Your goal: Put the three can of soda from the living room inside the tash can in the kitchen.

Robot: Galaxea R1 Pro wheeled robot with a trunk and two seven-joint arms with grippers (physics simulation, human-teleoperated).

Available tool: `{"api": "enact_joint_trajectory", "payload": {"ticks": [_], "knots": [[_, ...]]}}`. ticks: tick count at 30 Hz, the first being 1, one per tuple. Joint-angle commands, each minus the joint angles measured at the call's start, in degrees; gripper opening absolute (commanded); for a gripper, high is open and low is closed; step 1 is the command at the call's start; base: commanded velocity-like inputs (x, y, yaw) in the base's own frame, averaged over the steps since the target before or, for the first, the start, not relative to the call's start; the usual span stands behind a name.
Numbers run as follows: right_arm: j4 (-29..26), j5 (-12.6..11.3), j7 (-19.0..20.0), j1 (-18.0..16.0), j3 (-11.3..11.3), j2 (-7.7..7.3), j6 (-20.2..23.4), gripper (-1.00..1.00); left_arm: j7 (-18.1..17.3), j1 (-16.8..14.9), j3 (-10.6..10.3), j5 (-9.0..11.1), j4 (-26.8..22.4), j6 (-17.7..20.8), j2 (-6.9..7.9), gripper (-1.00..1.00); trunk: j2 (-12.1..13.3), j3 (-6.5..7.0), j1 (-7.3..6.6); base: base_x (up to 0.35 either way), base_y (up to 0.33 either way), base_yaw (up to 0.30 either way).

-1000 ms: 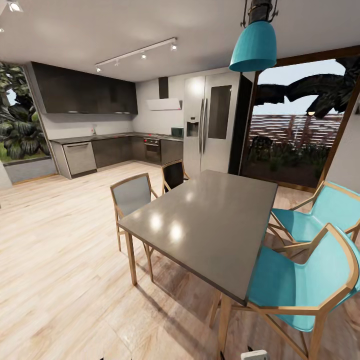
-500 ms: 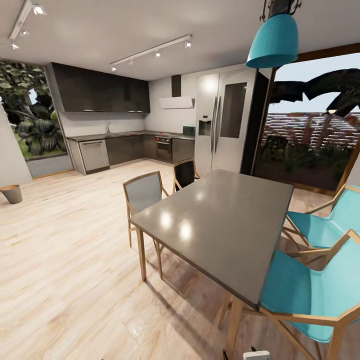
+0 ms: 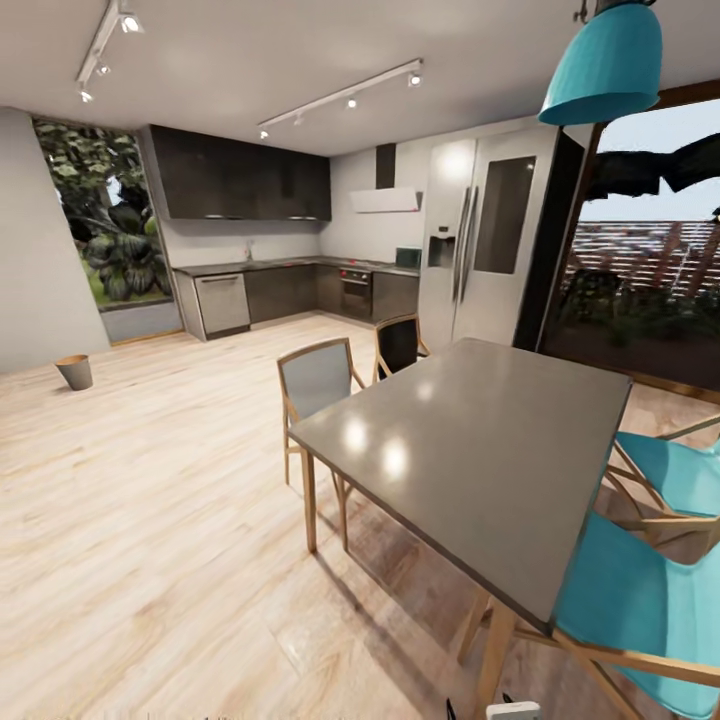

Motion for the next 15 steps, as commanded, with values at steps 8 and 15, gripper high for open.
{"api": "enact_joint_trajectory", "payload": {"ticks": [8, 15], "knots": [[0.00, 0.00, -0.08, 0.00, 0.00, 0.10, 0.00, 1.00, 0.00, 0.00, -0.13, -0.01, 0.00, 0.00, -0.01, 1.00, 0.00, -0.51, 0.00, 0.000, 0.000, 0.168], [0.01, 0.00, -0.09, 0.00, 0.00, 0.11, 0.00, 1.00, 0.00, 0.00, -0.17, 0.02, -0.02, 0.01, 0.03, 1.00, 0.00, -0.97, 0.00, 0.000, 0.000, 0.168]]}}
